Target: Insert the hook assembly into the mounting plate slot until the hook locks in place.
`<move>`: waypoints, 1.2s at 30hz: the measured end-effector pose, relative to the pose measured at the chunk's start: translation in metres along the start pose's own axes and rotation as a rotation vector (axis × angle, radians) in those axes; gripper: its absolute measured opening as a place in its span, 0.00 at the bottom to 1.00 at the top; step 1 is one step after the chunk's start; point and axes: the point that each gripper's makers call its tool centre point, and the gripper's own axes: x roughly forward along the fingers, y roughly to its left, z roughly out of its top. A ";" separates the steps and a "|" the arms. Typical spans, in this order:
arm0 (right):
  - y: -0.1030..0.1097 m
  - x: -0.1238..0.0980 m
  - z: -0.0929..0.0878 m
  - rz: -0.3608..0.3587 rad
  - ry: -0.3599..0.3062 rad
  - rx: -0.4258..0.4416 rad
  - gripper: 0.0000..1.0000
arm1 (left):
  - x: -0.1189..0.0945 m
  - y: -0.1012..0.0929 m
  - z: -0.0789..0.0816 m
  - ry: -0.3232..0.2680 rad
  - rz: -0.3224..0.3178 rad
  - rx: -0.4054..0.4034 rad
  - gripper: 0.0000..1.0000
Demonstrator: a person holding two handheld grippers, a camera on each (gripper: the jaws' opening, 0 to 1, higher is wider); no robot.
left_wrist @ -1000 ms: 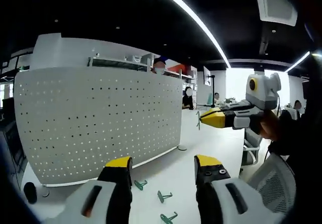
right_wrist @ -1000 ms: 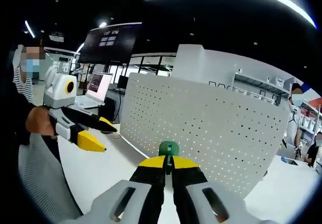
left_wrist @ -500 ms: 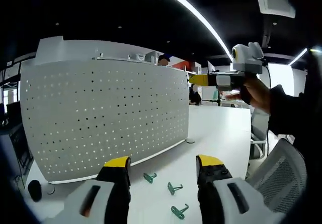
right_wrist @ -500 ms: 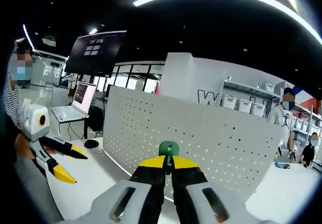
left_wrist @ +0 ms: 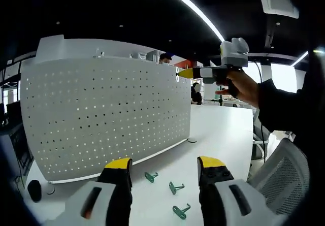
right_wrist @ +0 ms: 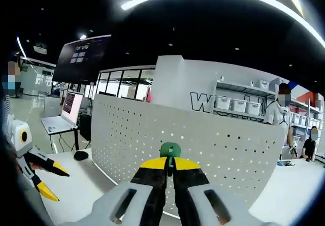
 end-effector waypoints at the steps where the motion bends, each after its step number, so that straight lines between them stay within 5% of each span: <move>1: -0.001 0.003 0.001 -0.003 -0.004 0.000 0.01 | 0.000 0.000 0.000 0.001 0.000 0.000 0.53; 21: -0.034 0.070 0.010 -0.082 -0.008 0.000 0.01 | 0.002 -0.003 -0.006 0.019 -0.022 0.004 0.51; 36: -0.045 0.089 0.000 -0.106 0.016 0.036 0.01 | 0.004 -0.003 -0.010 0.032 -0.026 0.003 0.50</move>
